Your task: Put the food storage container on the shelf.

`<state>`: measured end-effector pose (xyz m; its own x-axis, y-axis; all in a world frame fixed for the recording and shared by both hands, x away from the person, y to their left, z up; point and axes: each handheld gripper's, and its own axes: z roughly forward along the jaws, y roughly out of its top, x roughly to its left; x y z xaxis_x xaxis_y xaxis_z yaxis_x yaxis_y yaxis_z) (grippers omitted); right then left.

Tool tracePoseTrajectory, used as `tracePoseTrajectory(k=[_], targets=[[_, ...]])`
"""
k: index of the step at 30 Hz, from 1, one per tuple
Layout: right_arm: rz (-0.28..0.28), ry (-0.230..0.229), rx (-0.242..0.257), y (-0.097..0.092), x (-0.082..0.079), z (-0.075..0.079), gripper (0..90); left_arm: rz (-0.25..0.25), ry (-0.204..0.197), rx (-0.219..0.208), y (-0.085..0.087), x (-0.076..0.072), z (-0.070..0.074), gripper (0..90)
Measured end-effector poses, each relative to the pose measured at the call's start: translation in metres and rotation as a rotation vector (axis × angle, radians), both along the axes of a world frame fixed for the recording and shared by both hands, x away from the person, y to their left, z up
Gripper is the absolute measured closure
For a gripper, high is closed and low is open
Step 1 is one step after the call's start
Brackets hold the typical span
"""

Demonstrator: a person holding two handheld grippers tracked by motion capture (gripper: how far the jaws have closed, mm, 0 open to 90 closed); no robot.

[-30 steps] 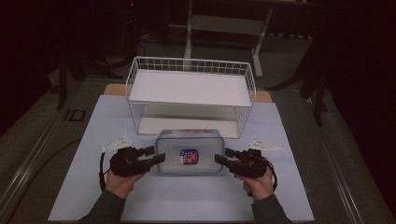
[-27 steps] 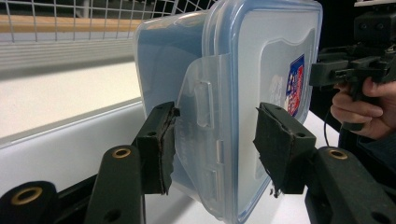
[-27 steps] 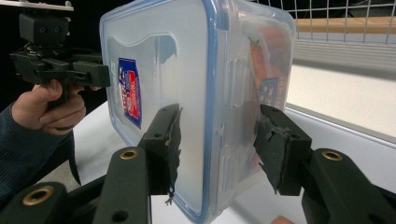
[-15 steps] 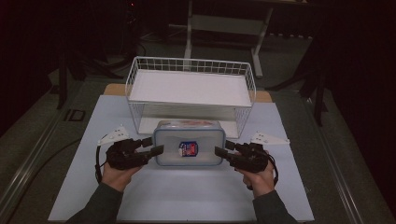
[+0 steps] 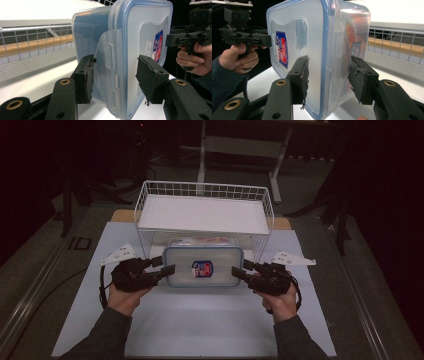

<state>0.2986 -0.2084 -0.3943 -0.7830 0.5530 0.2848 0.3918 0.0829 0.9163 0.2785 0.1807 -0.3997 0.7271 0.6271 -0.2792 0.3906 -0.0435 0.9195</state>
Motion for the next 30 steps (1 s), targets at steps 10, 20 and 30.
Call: tracePoseTrajectory(k=[10, 20, 30], targets=[[0.003, -0.016, -0.004, 0.004, 0.005, 0.008, 51.3, 0.006, -0.008, -0.014, 0.005, 0.005, 0.006, 48.7], [0.004, -0.045, -0.006, 0.006, 0.012, 0.019, 51.3, 0.012, -0.027, -0.029, 0.005, 0.011, 0.015, 48.7], [-0.002, -0.086, 0.003, 0.006, 0.023, 0.039, 51.3, 0.013, -0.062, -0.028, 0.006, 0.025, 0.036, 48.7]])
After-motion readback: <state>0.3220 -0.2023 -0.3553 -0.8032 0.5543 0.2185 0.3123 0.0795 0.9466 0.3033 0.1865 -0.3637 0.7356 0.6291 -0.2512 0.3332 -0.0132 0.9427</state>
